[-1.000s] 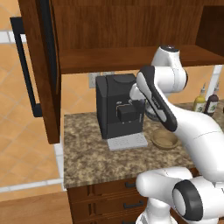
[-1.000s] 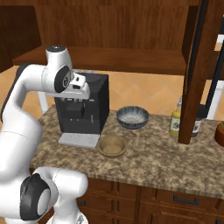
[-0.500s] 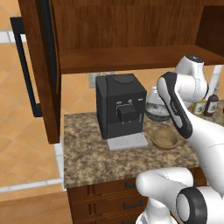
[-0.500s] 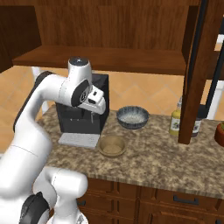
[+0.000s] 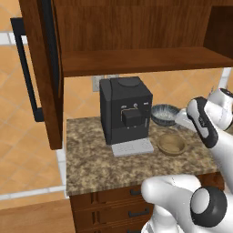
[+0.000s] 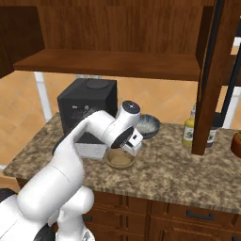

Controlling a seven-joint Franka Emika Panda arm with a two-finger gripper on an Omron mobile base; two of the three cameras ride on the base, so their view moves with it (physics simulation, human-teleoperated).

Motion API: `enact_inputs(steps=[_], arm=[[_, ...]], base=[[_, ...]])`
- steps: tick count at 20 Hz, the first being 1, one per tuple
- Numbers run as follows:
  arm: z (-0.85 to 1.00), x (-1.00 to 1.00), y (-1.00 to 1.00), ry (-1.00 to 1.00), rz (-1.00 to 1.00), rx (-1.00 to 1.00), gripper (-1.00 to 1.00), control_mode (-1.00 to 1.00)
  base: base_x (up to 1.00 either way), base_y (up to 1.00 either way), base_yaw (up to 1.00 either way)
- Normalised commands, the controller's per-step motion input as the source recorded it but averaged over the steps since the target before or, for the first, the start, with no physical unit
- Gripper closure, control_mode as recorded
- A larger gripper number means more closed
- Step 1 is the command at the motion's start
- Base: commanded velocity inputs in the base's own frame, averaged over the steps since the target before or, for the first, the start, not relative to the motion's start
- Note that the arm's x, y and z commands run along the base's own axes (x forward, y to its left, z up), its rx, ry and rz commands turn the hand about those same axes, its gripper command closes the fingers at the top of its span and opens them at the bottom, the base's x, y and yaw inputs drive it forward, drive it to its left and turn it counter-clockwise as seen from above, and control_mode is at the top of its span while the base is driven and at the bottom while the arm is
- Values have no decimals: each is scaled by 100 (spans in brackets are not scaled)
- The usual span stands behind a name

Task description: Pick up the bowls on the counter and stack them on top of one another in the open cabinet. Place the smaller bowl on top of the larger bowl.

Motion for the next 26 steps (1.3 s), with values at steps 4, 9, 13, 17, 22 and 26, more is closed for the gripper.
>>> enact_inputs(steps=[4, 9, 13, 17, 22, 26], arm=[[-97, 44, -45, 11, -9, 8, -100, -100], [-72, 34, -18, 2, -6, 6, -100, -100], [-55, 35, -3, 4, -7, 0, -100, -100], [-49, 30, 0, 4, -5, 0, -100, -100], [-47, 6, 0, 1, 0, 3, -100, -100], [-27, 8, 0, 0, 0, 2, 100, -100]], base=[[0, 0, 0], [0, 0, 0], [0, 0, 0], [0, 0, 0], [0, 0, 0], [0, 0, 0]])
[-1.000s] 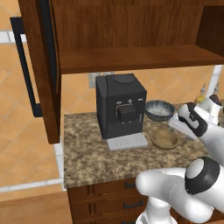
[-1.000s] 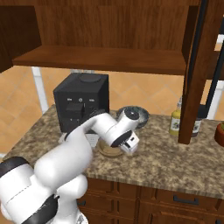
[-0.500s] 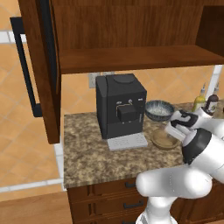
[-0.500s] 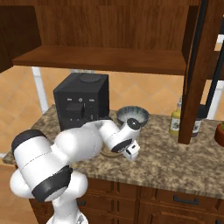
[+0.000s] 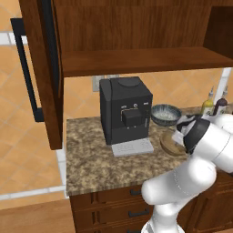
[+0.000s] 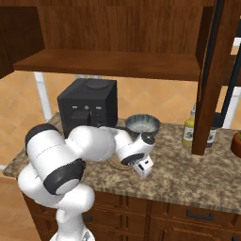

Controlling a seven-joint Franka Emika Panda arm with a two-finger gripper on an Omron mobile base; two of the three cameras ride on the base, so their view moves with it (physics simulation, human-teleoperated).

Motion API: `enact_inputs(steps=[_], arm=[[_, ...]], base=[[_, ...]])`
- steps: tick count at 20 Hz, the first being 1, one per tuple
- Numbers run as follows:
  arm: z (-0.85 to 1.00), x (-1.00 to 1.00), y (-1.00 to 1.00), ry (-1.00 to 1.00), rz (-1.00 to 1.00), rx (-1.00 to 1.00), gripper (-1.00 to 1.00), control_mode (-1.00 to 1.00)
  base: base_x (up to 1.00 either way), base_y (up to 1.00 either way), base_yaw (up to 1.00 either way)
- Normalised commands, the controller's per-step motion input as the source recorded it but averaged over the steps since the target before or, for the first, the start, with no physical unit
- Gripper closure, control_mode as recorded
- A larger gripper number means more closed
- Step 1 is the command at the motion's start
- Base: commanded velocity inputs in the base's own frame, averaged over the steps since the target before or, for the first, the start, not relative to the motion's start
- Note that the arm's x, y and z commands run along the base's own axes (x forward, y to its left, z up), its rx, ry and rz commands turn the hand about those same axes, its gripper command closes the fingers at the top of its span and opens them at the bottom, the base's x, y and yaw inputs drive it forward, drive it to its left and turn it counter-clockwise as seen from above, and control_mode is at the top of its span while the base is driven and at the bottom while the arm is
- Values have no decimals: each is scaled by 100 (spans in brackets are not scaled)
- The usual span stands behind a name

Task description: Pick up the bowls on the counter and stack them on top of one another in the open cabinet. Place the smaller bowl on top of the larger bowl.

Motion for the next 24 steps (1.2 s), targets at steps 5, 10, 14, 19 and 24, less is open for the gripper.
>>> enact_inputs(steps=[5, 10, 14, 19, 24], arm=[[8, 0, 0, 0, 0, 5, 100, -100], [60, -1, 0, 0, 0, 2, 100, -100], [96, -2, 0, 0, -1, 0, 100, -100], [100, 0, -5, 0, -8, 0, 100, -100], [93, 1, -20, -4, -13, 0, 100, -100]], base=[[0, 0, 0], [0, 0, 0], [0, 0, 0], [0, 0, 0], [0, 0, 0]])
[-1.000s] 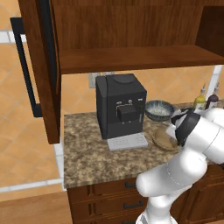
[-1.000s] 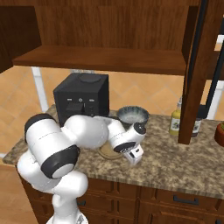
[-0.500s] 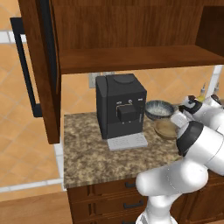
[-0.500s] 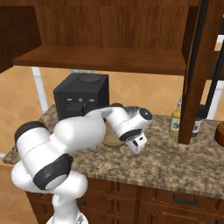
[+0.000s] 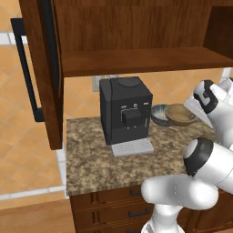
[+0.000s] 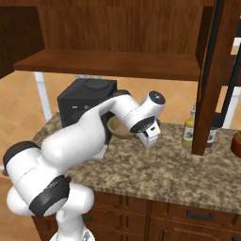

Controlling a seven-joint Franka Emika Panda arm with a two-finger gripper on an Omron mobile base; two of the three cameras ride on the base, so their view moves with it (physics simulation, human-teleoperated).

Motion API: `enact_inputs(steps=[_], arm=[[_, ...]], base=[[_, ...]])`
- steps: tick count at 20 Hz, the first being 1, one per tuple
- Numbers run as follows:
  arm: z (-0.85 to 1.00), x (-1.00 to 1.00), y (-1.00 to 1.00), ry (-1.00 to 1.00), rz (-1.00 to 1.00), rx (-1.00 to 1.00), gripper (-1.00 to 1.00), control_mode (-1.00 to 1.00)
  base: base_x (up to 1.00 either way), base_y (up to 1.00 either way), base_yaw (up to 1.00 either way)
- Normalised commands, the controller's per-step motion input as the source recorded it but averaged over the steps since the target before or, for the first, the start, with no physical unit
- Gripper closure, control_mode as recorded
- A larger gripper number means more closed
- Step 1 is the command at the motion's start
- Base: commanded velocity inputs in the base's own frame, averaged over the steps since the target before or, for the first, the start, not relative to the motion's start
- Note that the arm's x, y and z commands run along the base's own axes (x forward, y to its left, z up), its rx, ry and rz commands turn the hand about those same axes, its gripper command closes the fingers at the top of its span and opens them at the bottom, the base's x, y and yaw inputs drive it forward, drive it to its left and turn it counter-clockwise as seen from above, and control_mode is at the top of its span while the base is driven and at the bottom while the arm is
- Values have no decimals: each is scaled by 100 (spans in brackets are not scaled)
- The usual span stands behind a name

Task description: Pick up the bowls on the counter and stack them on top of one another in the open cabinet. Place the smaller bowl on top of the larger bowl.

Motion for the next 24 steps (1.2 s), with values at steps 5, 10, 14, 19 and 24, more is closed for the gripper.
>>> enact_inputs(steps=[5, 10, 14, 19, 24], arm=[[13, 71, -11, -4, -17, 0, 100, -100], [-40, 89, -1, 0, -15, 0, 100, -100], [-33, 40, -19, 0, -5, 0, 100, -100], [-30, 55, -8, 0, 0, 0, 100, -100], [-29, 49, 0, 0, 0, 0, 100, -100]], base=[[0, 0, 0], [0, 0, 0], [0, 0, 0], [0, 0, 0], [0, 0, 0]])
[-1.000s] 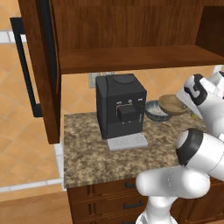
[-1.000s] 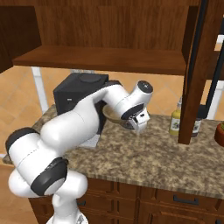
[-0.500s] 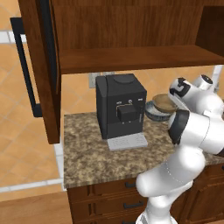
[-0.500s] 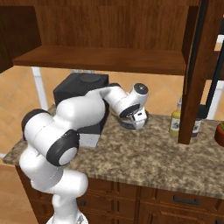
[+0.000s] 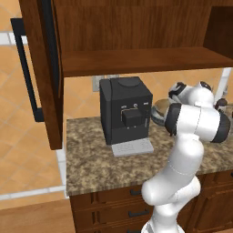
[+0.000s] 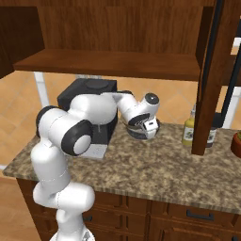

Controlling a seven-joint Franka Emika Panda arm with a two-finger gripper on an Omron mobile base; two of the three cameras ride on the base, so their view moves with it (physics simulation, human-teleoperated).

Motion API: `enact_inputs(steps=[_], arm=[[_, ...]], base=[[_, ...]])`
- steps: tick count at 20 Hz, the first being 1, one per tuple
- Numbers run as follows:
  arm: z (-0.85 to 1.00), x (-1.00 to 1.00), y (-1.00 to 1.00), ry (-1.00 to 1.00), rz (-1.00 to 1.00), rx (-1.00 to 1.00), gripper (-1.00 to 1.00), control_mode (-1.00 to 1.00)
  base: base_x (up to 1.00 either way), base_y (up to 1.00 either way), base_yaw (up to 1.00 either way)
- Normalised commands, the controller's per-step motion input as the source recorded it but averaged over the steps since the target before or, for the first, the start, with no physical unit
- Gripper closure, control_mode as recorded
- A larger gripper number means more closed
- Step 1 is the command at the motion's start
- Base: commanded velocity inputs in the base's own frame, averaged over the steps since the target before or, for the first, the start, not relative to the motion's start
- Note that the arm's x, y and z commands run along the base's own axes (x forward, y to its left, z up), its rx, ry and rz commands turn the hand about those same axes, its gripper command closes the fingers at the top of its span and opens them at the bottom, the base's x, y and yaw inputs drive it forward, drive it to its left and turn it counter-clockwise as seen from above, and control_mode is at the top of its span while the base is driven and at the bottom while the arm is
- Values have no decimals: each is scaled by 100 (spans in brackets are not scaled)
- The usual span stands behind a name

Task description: Pick up the bowls on the counter and stack them on top of one another in the open cabinet. Place the smaller bowl on top of the larger bowl.

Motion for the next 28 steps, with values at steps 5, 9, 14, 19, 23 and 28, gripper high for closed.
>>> enact_inputs(steps=[5, 9, 14, 19, 23, 28], arm=[[-37, 36, -6, -1, 0, 0, 100, -100], [-9, 27, -19, -2, 0, 0, 100, -100], [-6, 37, -10, -1, 0, 0, 100, -100], [-30, 14, -1, 0, 0, 0, 100, -100], [-19, 10, -1, 0, 0, 0, 100, -100], [-1, 37, 0, -4, -7, -1, -100, -100]], base=[[0, 0, 0], [0, 0, 0], [0, 0, 0], [0, 0, 0], [0, 0, 0], [0, 0, 0]])
